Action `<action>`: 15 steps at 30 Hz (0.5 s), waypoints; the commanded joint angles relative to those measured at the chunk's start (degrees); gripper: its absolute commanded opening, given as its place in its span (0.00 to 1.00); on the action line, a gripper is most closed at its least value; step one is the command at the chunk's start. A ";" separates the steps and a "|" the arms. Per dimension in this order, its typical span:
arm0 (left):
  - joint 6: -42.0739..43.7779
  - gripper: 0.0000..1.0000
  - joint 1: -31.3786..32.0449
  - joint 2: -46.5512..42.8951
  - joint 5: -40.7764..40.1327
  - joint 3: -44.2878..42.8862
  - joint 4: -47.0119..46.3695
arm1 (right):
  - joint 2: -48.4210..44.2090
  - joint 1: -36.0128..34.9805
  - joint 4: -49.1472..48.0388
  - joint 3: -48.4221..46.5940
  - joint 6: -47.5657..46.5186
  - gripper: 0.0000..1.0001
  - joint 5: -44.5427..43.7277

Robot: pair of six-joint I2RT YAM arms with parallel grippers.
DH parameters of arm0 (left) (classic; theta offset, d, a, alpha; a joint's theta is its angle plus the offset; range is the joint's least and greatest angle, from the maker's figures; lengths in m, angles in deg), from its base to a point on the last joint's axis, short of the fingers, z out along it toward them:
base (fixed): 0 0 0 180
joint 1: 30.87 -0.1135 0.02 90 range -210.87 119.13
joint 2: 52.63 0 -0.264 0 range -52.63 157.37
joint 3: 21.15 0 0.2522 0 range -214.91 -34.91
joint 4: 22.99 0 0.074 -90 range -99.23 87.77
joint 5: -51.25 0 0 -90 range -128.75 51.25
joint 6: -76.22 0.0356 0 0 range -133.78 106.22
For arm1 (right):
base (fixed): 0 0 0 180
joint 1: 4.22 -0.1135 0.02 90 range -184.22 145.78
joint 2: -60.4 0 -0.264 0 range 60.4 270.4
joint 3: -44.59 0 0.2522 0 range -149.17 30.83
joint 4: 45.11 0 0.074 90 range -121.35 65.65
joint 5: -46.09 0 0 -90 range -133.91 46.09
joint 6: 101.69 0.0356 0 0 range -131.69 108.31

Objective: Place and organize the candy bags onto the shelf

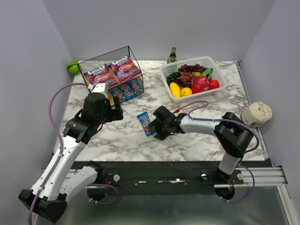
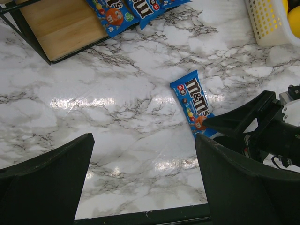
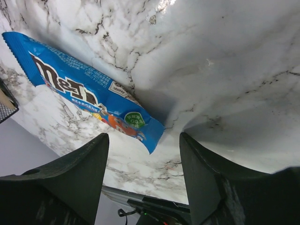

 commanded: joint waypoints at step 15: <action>0.88 0.99 -0.79 -1.00 -1.40 -1.24 -0.18 | 4.56 -0.68 2.00 -1.91 3.54 0.49 -7.88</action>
